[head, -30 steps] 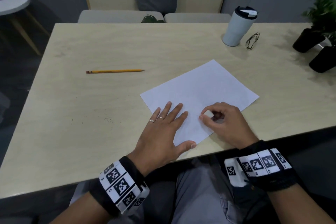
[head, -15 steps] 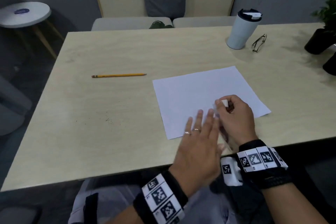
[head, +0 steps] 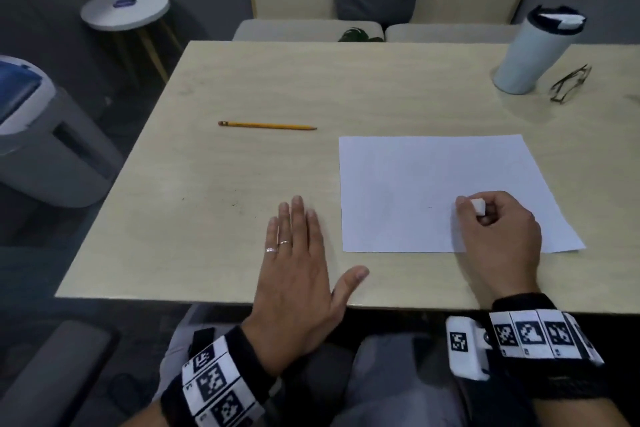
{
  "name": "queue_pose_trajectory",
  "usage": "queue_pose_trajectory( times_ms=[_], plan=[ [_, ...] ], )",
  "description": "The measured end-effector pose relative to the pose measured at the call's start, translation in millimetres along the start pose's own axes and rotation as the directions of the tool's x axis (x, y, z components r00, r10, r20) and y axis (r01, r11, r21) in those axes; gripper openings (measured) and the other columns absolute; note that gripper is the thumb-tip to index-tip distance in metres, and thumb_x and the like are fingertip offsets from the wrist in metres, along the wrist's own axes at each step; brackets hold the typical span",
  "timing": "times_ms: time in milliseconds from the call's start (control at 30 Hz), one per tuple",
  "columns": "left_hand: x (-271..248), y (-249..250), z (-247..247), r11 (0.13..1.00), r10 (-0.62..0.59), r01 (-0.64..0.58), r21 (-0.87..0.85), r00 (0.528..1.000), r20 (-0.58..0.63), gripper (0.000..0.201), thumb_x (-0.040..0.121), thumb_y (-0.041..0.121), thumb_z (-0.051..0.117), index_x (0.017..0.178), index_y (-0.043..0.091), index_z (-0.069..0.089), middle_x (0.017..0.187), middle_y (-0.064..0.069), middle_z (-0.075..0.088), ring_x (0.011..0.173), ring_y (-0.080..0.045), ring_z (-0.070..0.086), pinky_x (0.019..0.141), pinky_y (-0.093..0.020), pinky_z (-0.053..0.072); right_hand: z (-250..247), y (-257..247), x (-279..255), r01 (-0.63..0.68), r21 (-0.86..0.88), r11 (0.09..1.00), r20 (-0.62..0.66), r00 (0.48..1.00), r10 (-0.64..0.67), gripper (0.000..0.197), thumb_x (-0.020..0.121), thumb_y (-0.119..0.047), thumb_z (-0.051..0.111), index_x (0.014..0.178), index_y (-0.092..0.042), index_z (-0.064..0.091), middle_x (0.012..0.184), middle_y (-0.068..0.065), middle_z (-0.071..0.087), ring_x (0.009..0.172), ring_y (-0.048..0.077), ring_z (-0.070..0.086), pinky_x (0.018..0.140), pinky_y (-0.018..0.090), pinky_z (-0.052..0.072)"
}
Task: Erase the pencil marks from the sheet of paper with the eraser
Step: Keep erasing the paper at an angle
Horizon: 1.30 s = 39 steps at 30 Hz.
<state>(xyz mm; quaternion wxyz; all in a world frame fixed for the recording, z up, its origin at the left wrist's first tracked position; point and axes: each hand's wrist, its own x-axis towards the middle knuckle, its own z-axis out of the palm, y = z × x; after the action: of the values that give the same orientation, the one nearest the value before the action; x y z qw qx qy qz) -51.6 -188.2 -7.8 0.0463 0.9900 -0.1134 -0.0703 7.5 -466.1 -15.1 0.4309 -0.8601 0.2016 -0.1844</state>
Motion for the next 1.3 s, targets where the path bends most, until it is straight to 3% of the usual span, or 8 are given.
queue_pose_trajectory(
  times_ms=[167, 333, 533, 733, 867, 967, 1067, 1300],
  plan=[
    [-16, 3, 5, 0.869, 0.492, -0.492, 0.044, 0.87, 0.022, 0.081, 0.103, 0.077, 0.022, 0.169, 0.032, 0.01, 0.177, 0.0, -0.004, 0.163, -0.03, -0.009, 0.13, -0.058, 0.007, -1, -1, 0, 0.021, -0.018, 1.0, 0.0, 1.0, -0.021, 0.014, 0.099, -0.03, 0.073, 0.092, -0.017, 0.071, 0.071, -0.007, 0.063, 0.069, 0.007, 0.06, 0.064, 0.021, 0.041],
    [-14, -38, -15, 0.976, 0.137, -0.146, 0.161, 0.989, 0.064, 0.103, 0.1, 0.082, 0.012, 0.167, 0.004, 0.013, 0.175, -0.018, -0.002, 0.161, -0.039, -0.008, 0.128, -0.061, 0.007, -1, -3, -1, 0.023, -0.045, 0.999, -0.01, 1.0, -0.023, 0.015, 0.099, -0.032, 0.072, 0.093, -0.018, 0.071, 0.073, -0.008, 0.063, 0.068, 0.005, 0.06, 0.065, 0.025, 0.04],
    [-35, -31, -2, 0.791, 0.59, -0.6, 0.115, 0.799, 0.114, 0.089, 0.1, 0.08, 0.023, 0.17, 0.026, 0.008, 0.177, -0.003, -0.006, 0.163, -0.03, -0.01, 0.131, -0.057, 0.003, -2, -6, -3, 0.025, -0.042, 0.999, 0.004, 1.0, -0.025, 0.016, 0.099, -0.032, 0.07, 0.095, -0.017, 0.071, 0.073, -0.011, 0.061, 0.066, 0.005, 0.058, 0.061, 0.007, 0.037],
    [-14, -28, -33, 0.986, 0.076, -0.104, 0.129, 0.976, 0.205, 0.113, 0.093, 0.087, -0.003, 0.165, 0.0, -0.001, 0.171, -0.024, -0.018, 0.158, -0.045, -0.019, 0.126, -0.064, -0.004, -1, -5, -1, 0.001, 0.021, 1.0, -0.014, 1.0, -0.001, 0.017, 0.1, -0.032, 0.072, 0.095, -0.016, 0.071, 0.074, -0.009, 0.06, 0.066, 0.008, 0.057, 0.062, 0.007, 0.039],
    [21, 58, -56, 0.921, 0.342, -0.373, 0.109, 0.912, 0.225, 0.097, 0.105, 0.067, 0.029, 0.163, 0.0, -0.012, 0.168, -0.025, -0.03, 0.157, -0.04, -0.025, 0.129, -0.057, -0.007, -8, -3, 8, -0.066, 0.272, 0.96, -0.082, 0.992, 0.091, 0.02, 0.097, -0.039, 0.076, 0.093, -0.02, 0.076, 0.078, 0.004, 0.063, 0.069, 0.017, 0.058, 0.073, 0.033, 0.051],
    [47, 123, -48, 0.843, 0.494, -0.534, 0.069, 0.818, 0.296, 0.089, 0.11, 0.051, 0.039, 0.164, 0.002, -0.012, 0.17, -0.017, -0.028, 0.159, -0.032, -0.021, 0.131, -0.049, -0.004, -15, -2, 14, -0.148, 0.432, 0.89, -0.088, 0.975, 0.204, 0.018, 0.099, -0.028, 0.077, 0.099, -0.01, 0.075, 0.077, 0.004, 0.067, 0.059, 0.007, 0.059, 0.064, 0.024, 0.052],
    [64, 151, -34, 0.842, 0.486, -0.537, 0.058, 0.8, 0.352, 0.097, 0.106, 0.066, 0.033, 0.163, 0.008, -0.021, 0.168, -0.01, -0.035, 0.157, -0.026, -0.029, 0.13, -0.049, -0.009, -18, -2, 14, -0.228, 0.583, 0.78, -0.023, 0.955, 0.296, 0.014, 0.099, -0.021, 0.077, 0.1, -0.007, 0.073, 0.071, 0.0, 0.065, 0.054, 0.008, 0.058, 0.053, 0.02, 0.051],
    [83, 117, -19, 0.849, 0.506, -0.524, -0.066, 0.771, 0.386, 0.109, 0.09, 0.092, 0.02, 0.163, 0.024, -0.026, 0.166, 0.003, -0.039, 0.15, -0.019, -0.042, 0.126, -0.052, -0.018, -23, 6, 19, -0.147, 0.44, 0.886, 0.029, 0.988, 0.149, 0.016, 0.099, -0.023, 0.077, 0.101, -0.008, 0.075, 0.085, 0.009, 0.076, 0.058, 0.001, 0.069, 0.061, 0.015, 0.054]
  ],
)
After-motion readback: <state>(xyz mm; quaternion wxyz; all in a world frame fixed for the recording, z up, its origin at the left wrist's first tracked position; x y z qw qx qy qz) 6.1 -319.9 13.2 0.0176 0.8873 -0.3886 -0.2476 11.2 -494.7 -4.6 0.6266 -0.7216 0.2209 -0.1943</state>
